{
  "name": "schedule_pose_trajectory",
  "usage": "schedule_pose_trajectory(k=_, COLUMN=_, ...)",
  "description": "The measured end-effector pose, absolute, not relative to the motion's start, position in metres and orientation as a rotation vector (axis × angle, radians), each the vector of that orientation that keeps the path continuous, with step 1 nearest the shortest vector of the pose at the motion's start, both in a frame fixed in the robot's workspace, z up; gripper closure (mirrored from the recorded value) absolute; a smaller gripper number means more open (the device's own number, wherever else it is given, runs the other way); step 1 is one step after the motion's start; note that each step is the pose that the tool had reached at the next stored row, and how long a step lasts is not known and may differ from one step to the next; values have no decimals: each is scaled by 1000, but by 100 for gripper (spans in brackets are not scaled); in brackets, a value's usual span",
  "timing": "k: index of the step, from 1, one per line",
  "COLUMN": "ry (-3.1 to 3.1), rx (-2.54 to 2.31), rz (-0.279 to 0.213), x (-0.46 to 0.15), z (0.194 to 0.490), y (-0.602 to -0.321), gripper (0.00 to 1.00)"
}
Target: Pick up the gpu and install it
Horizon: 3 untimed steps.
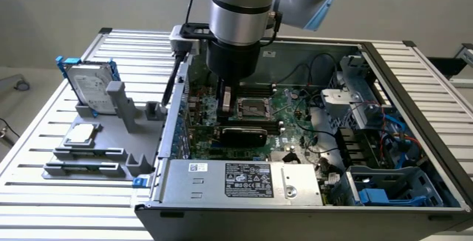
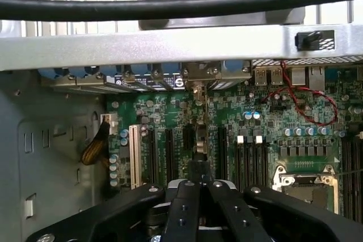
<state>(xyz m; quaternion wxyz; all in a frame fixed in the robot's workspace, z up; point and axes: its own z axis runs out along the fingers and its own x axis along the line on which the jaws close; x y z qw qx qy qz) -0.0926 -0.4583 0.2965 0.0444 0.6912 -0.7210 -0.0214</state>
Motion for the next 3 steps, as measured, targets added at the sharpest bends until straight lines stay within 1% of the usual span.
schedule_pose_trajectory(k=3, ry=-2203, rx=2112, rz=-65, x=-92, z=297, y=-459, gripper=89)
